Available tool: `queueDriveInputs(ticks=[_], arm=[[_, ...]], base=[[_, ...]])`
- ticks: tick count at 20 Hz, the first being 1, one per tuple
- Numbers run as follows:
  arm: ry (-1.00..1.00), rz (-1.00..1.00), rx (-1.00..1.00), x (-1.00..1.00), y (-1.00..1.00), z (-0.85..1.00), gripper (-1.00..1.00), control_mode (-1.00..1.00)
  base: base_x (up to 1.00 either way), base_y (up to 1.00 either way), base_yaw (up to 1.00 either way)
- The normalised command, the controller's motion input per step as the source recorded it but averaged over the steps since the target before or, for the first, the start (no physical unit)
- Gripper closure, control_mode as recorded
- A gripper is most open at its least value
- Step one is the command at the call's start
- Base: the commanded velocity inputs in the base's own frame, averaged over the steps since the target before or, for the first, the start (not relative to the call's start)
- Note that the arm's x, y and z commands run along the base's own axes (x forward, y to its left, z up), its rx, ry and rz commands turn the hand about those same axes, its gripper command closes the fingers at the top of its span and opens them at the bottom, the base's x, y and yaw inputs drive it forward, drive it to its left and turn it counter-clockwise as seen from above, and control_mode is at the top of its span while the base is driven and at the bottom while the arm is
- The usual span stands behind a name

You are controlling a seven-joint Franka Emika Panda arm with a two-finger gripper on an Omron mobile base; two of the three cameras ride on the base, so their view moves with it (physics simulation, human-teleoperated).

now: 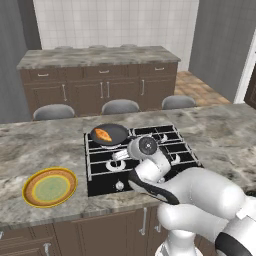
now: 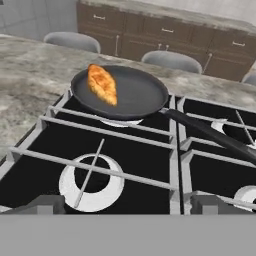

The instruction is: Pick the croissant and place it on the pan. Then turn on the stove to warm the croissant.

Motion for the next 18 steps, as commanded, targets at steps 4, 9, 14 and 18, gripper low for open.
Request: queueDriveInputs(ticks=[4, 9, 14, 18], arm=[[0.25, 0.0, 0.16, -0.35, 0.0, 0.0, -1.0, -1.0], [0.18, 0.0, 0.07, -0.09, 0.0, 0.0, -1.0, -1.0], [0.04, 0.0, 0.0, 0.09, 0.0, -0.15, -1.0, -1.0], [0.26, 0.0, 0.0, 0.08, -0.16, -0.48, -1.0, -1.0]], base=[[0.0, 0.0, 0.0], [0.0, 0.0, 0.0], [0.0, 0.0, 0.0], [0.0, 0.0, 0.0]])
